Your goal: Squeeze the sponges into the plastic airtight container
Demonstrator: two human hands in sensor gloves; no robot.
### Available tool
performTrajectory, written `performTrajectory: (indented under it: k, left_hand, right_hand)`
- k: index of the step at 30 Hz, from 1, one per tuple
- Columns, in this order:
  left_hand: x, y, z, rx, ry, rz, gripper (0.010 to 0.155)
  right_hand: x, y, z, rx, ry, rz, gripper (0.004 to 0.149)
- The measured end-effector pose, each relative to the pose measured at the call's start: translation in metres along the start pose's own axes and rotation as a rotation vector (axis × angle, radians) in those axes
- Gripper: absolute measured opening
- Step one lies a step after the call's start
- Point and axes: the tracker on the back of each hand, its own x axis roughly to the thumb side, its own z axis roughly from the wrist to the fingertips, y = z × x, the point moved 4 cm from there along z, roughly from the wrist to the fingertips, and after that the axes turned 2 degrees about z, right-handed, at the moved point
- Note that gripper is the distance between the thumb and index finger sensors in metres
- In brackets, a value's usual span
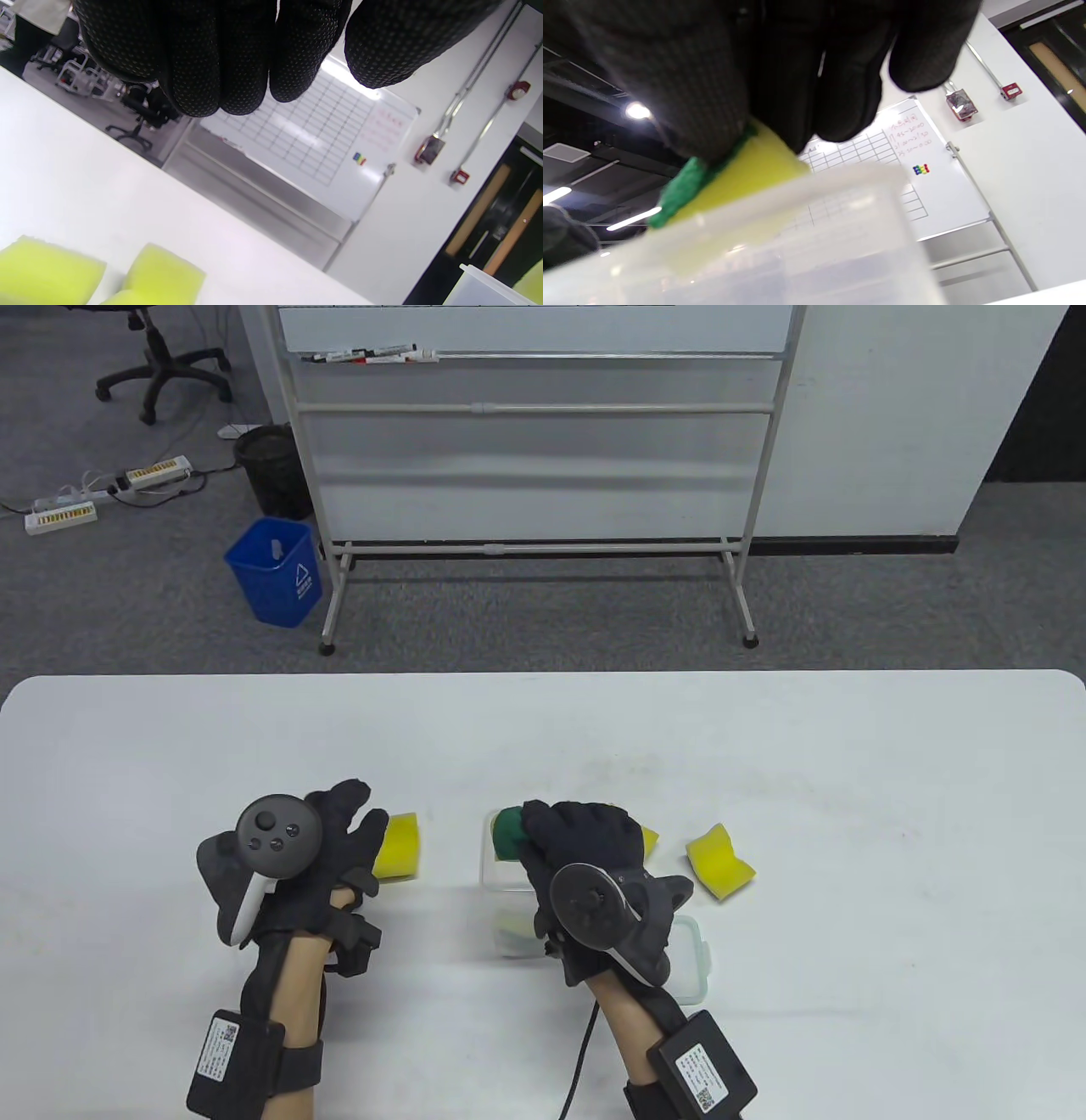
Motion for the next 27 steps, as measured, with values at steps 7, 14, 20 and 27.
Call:
performTrajectory:
  k: [7,14,20,27]
  left_hand:
    - [-0.010,0.001,0.002,-0.003,-0.034,0.013,0.060]
    - [-0.014,0.004,0.004,-0.014,-0.039,0.012,0.059]
    - [-0.023,0.015,0.008,-0.087,-0.076,0.073,0.058]
    - [-0.048,0.052,0.015,-0.321,-0.151,0.216,0.054]
  right_hand:
    - [0.004,-0.003,-0.002,-0.024,0.022,-0.078,0.045]
    - [0.001,-0.008,-0.003,-0.010,0.022,-0.087,0.041]
    - [0.000,-0.002,-0.002,-0.018,0.017,-0.050,0.042]
    - [-0.002,0.003,0.000,-0.001,0.004,-0.007,0.044]
